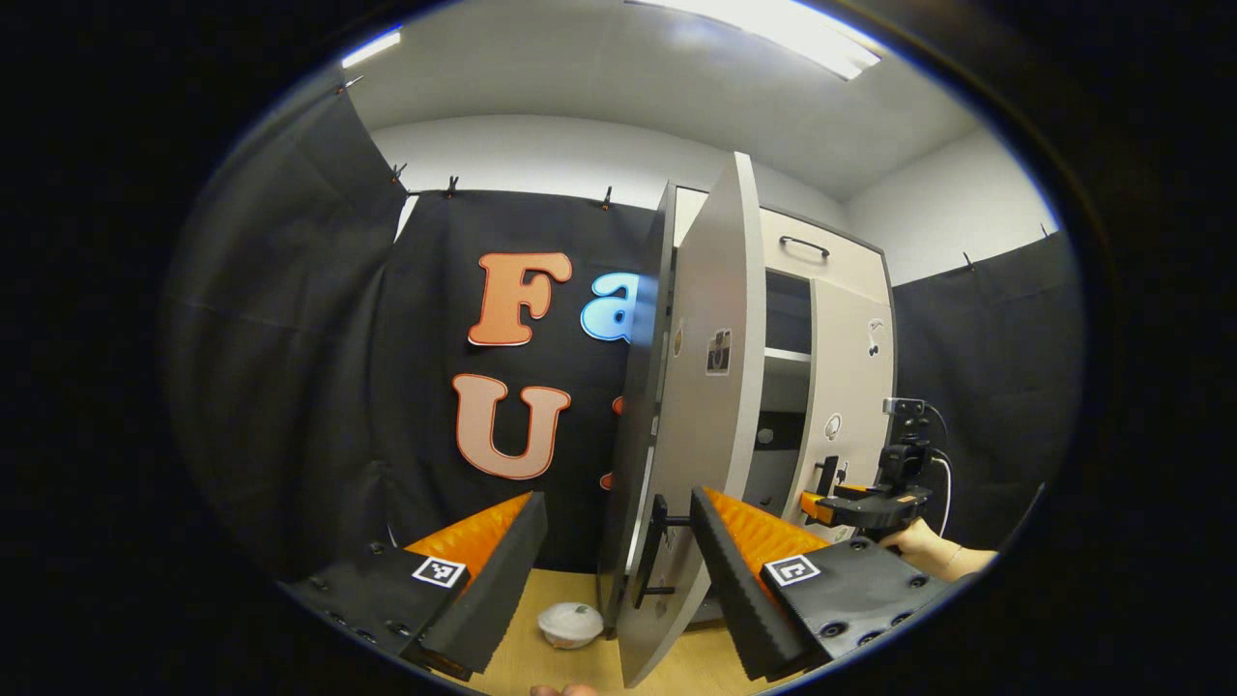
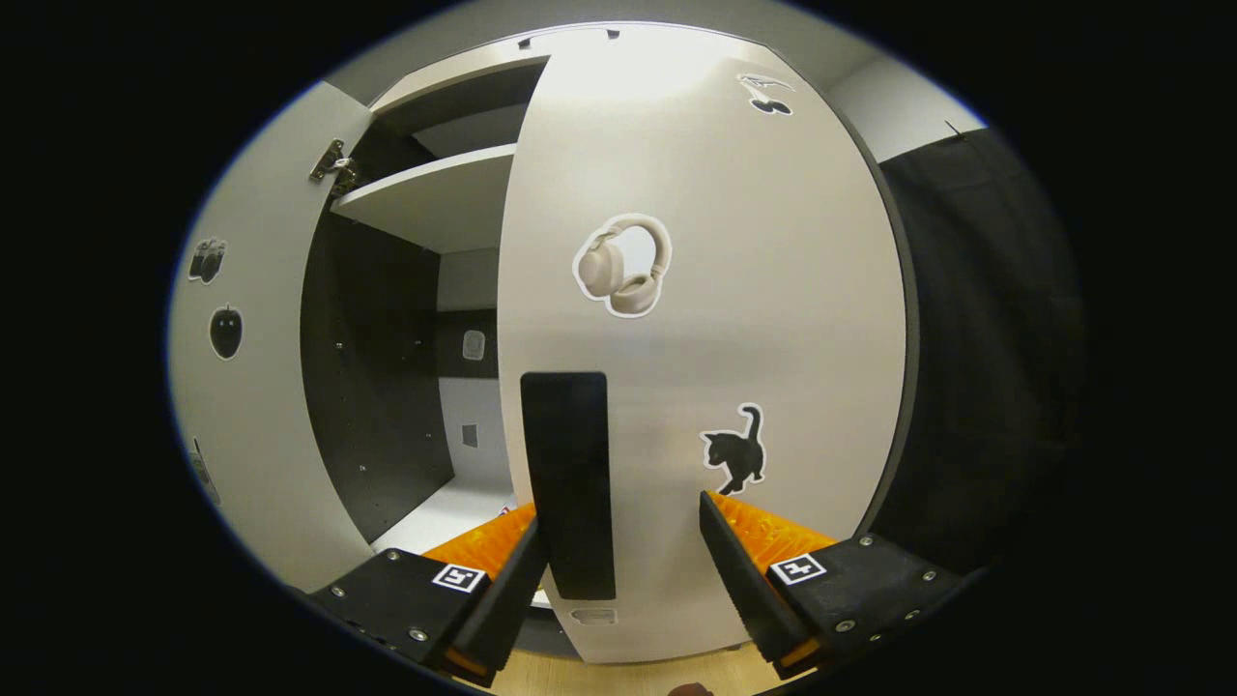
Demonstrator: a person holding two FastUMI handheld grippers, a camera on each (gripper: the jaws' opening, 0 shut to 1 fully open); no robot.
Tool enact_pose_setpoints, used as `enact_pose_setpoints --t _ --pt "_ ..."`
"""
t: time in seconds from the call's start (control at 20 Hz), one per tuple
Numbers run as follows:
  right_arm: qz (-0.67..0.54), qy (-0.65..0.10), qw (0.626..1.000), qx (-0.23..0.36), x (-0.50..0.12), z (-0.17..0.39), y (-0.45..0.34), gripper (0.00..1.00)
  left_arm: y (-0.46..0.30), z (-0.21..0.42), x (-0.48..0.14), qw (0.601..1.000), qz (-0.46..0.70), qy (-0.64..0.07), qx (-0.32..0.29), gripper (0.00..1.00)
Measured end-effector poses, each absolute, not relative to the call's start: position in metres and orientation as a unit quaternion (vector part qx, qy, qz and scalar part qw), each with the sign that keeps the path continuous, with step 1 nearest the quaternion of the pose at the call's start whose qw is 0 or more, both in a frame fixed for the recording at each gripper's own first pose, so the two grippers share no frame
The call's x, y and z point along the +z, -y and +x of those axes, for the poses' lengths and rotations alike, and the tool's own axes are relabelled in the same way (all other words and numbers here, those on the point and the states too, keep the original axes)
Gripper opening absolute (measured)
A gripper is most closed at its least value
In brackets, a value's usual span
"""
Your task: Grab one shoe with the right hand and put it into the shoe cabinet, grab the other shoe with the left hand and put it into the shoe cabinet; then close the right door with the right hand and the left door with the left hand.
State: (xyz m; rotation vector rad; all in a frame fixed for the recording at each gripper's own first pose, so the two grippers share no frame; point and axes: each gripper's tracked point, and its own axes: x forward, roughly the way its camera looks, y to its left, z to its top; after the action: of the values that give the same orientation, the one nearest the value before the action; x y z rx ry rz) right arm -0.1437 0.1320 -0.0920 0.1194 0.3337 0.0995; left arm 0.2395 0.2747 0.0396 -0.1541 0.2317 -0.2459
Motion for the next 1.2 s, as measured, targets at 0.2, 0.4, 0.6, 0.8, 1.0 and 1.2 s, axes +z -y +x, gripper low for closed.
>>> enact_pose_setpoints --t 0.2,0.4,0.6,0.8,1.0,1.2 --pt "0.049 -0.169 0.983 0.048 -0.086 -0.143 -0.133 0.92 -0.283 0.238 0.023 0.981 -0.078 -0.125 -0.129 0.94" --pt "0.057 -0.15 0.985 0.056 -0.051 -0.164 -0.129 0.93 -0.286 0.239 0.005 0.977 -0.084 -0.136 -0.14 0.94" --pt "0.051 -0.135 0.987 0.065 -0.005 -0.208 -0.114 0.92 -0.28 0.245 -0.012 0.973 -0.088 -0.145 -0.158 0.94" --pt "0.054 -0.128 0.988 0.069 0.029 -0.25 -0.099 0.92 -0.268 0.25 -0.032 0.968 -0.089 -0.16 -0.17 0.97" --pt "0.057 -0.108 0.991 0.058 0.059 -0.283 -0.076 0.92 -0.249 0.249 -0.046 0.961 -0.097 -0.174 -0.192 0.97" --pt "0.045 -0.093 0.993 0.05 0.073 -0.307 -0.056 0.92 -0.243 0.246 -0.056 0.959 -0.089 -0.182 -0.197 0.96"
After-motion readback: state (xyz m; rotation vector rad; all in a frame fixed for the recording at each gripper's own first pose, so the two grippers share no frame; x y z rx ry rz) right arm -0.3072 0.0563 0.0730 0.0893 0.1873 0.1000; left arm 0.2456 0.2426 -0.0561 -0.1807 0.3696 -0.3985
